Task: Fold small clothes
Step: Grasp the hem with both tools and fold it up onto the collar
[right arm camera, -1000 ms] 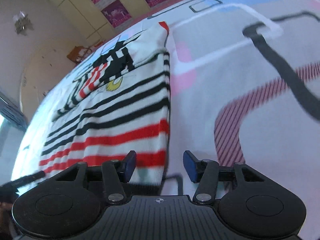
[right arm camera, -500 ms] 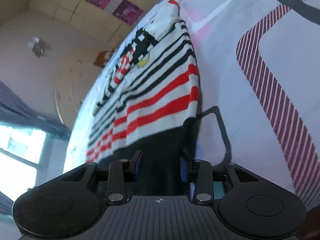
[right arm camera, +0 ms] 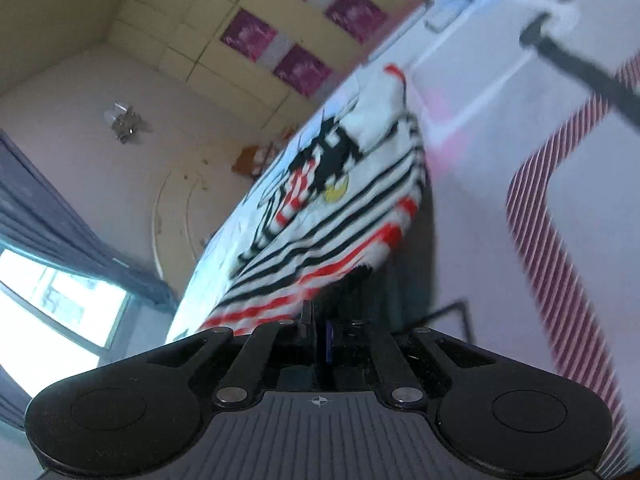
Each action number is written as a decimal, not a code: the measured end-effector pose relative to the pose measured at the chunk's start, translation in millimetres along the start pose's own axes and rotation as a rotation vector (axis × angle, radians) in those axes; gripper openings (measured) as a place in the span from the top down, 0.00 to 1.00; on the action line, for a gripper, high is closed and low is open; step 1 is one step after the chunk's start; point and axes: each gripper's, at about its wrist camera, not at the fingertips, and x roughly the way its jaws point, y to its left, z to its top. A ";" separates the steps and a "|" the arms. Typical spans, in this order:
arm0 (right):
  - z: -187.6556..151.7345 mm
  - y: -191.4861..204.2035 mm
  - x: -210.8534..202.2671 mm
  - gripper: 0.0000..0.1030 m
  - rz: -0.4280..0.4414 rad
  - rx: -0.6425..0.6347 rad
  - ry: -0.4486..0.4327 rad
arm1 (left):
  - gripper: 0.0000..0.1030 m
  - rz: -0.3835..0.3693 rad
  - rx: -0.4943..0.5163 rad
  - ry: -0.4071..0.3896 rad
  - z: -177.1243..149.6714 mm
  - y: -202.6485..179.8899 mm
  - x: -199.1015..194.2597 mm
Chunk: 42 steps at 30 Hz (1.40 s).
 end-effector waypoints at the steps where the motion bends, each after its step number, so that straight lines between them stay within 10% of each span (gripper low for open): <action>1: -2.0 -5.8 11.4 0.97 -0.059 -0.003 0.061 | 0.93 0.014 -0.017 0.014 -3.3 3.7 5.1; 11: 18.7 5.6 8.4 0.97 -0.051 -0.016 0.037 | 0.94 -0.036 -0.027 -0.067 9.0 -12.7 -7.9; 21: 121.7 56.7 34.8 0.97 0.000 -0.042 -0.142 | 0.93 -0.187 -0.016 -0.195 105.7 -62.9 15.9; 35: 249.3 22.2 190.5 0.97 -0.136 0.064 -0.062 | 0.93 -0.046 0.006 0.011 220.4 -59.0 189.0; 42: 269.1 -3.8 235.4 0.97 -0.129 0.094 -0.018 | 0.77 -0.134 -0.036 0.071 243.2 -44.1 233.9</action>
